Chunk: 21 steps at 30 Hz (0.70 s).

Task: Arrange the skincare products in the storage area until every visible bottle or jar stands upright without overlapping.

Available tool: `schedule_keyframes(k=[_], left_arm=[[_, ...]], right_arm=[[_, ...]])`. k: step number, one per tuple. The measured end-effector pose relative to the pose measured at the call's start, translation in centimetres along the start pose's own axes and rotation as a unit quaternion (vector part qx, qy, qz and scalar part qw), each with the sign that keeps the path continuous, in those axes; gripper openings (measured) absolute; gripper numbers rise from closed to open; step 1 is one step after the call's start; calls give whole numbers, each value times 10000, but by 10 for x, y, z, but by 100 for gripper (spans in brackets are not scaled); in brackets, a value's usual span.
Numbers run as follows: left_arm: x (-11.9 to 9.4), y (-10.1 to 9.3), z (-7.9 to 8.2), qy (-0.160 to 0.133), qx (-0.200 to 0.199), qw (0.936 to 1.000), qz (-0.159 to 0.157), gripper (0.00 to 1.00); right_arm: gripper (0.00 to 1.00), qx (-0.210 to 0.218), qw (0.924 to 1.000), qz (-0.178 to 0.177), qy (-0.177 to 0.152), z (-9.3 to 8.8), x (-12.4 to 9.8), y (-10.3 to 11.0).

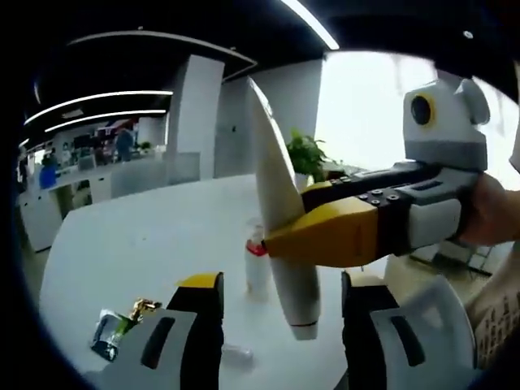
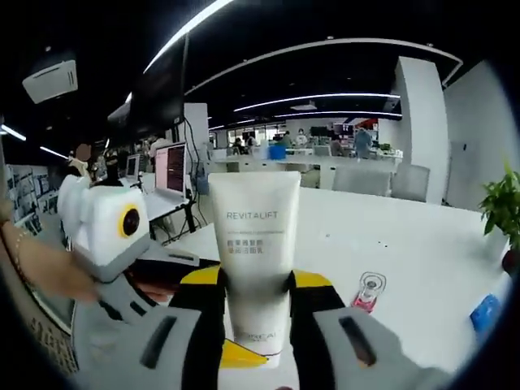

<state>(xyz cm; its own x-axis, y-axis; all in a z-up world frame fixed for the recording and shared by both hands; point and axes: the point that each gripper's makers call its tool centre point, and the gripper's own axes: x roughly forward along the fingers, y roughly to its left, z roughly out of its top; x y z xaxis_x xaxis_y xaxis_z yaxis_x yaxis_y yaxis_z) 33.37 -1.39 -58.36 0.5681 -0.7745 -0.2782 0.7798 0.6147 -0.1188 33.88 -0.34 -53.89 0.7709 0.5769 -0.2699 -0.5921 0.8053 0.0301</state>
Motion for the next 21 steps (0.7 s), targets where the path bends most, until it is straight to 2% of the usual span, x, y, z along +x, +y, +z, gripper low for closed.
schedule_keyframes(k=[7, 11, 13, 14, 15, 16, 21], left_arm=[[3, -6, 0, 49, 77, 9999, -93, 35], [2, -13, 1, 92, 226, 9996, -171, 30], [2, -16, 0, 105, 301, 9992, -243, 26], [1, -21, -1, 141, 367, 9984, -395, 21], [1, -23, -1, 160, 392, 9980, -472, 19], [0, -19, -2, 158, 361, 9986, -341, 18], [-3, -24, -4, 298, 343, 9964, -714, 16]], right_arm=[[30, 47, 10000, -20, -74, 0, -6, 3], [30, 57, 10000, 18, -75, -3, -9, 5], [30, 62, 9999, 61, -75, -4, -10, 7], [30, 46, 9999, 82, -86, -4, -10, 7], [30, 15, 9999, 138, -91, -5, -12, 9], [31, -23, 9999, 146, -88, -5, -12, 10], [31, 133, 9995, 266, -141, -9, -19, 9]])
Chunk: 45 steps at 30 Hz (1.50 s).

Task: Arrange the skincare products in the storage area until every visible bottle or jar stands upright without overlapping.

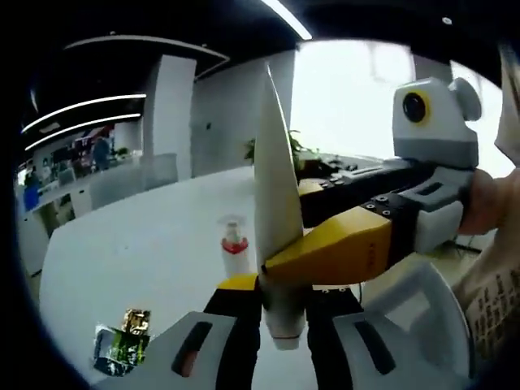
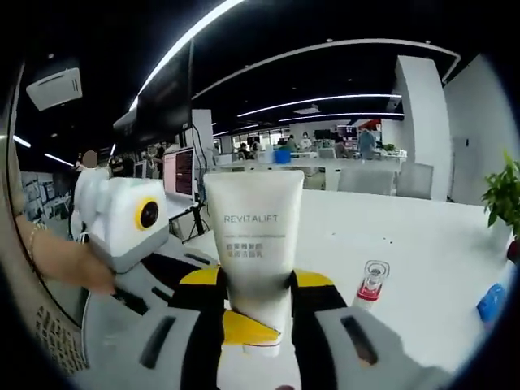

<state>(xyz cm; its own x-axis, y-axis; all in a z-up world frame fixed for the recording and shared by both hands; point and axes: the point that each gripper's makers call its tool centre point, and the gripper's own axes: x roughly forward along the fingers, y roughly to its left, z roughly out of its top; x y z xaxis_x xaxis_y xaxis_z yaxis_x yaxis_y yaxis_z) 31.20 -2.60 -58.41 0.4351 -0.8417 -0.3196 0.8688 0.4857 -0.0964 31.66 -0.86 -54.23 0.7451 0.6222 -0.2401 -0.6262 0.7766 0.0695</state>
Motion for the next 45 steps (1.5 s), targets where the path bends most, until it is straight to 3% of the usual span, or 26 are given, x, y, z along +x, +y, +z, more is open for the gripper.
schedule_keyframes(k=[5, 10, 14, 19, 22, 25, 34, 45], left_arm=[[2, -4, 0, 71, 81, 9995, -288, 15], [6, -11, 2, 157, 380, 9963, -750, 15], [8, -15, 9, 13, 303, 9930, -1139, 15], [9, -24, 10, 136, 583, 9857, -1576, 15], [12, -27, 11, 145, 667, 9829, -1712, 15], [18, -27, 8, 182, 751, 9812, -1769, 15], [34, -25, -11, 373, 787, 9787, -1857, 16], [59, -14, -61, 904, 1097, 9742, -1753, 17]], right_arm=[[31, -104, 9998, 193, 19, 0, -6, -1], [33, -91, 9986, 413, -311, 19, -11, -5], [31, -269, 9933, 1082, -296, 26, -15, -4], [28, -262, 9818, 1873, -181, 27, -23, -6], [31, -214, 9772, 2112, -107, 26, -22, -11], [26, -304, 9687, 2462, -29, 25, -23, -9], [19, -663, 9552, 2861, 369, 6, -17, -17], [13, -1019, 9444, 2984, 930, -49, -3, -21]])
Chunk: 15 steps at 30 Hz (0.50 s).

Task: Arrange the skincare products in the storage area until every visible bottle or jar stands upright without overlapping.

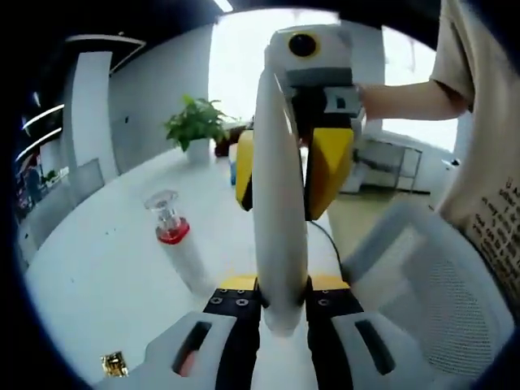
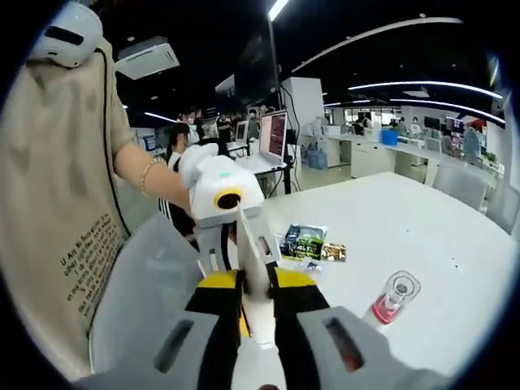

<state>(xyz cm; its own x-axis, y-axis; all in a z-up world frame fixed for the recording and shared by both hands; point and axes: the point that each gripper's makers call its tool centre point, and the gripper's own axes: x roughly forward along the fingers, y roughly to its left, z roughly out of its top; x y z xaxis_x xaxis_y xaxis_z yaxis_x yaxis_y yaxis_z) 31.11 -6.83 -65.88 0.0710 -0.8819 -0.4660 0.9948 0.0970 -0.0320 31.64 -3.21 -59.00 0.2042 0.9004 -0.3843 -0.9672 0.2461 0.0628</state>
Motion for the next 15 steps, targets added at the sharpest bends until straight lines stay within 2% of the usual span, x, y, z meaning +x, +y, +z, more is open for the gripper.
schedule_keyframes(k=[8, 15], left_arm=[[15, 0, -30, 265, -79, 9996, 8, 17], [22, 0, -42, 370, -45, 9993, 39, 17]], right_arm=[[12, 81, 9995, 109, 280, -29, 11, 0], [12, 101, 9985, 196, 503, -45, 15, 0]])
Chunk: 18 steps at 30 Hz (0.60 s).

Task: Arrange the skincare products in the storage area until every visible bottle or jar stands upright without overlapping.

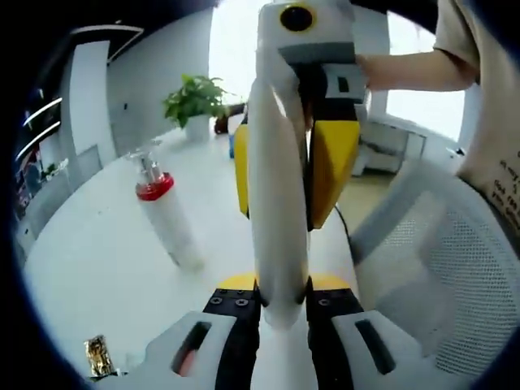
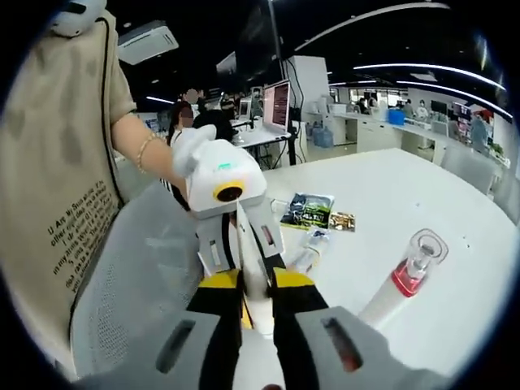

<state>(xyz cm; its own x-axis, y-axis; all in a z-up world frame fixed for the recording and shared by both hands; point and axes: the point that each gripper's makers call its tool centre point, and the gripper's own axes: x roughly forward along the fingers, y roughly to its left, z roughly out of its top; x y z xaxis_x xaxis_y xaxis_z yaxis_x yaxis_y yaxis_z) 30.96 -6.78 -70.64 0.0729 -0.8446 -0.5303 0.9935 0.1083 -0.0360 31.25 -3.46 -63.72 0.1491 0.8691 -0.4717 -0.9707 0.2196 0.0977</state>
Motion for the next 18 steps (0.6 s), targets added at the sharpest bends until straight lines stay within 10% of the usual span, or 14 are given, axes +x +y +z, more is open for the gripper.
schedule_keyframes(k=[18], left_arm=[[1, 0, -13, -95, 6, 9999, 71, 17]], right_arm=[[15, 33, 9999, -143, 72, -9, 7, 3]])
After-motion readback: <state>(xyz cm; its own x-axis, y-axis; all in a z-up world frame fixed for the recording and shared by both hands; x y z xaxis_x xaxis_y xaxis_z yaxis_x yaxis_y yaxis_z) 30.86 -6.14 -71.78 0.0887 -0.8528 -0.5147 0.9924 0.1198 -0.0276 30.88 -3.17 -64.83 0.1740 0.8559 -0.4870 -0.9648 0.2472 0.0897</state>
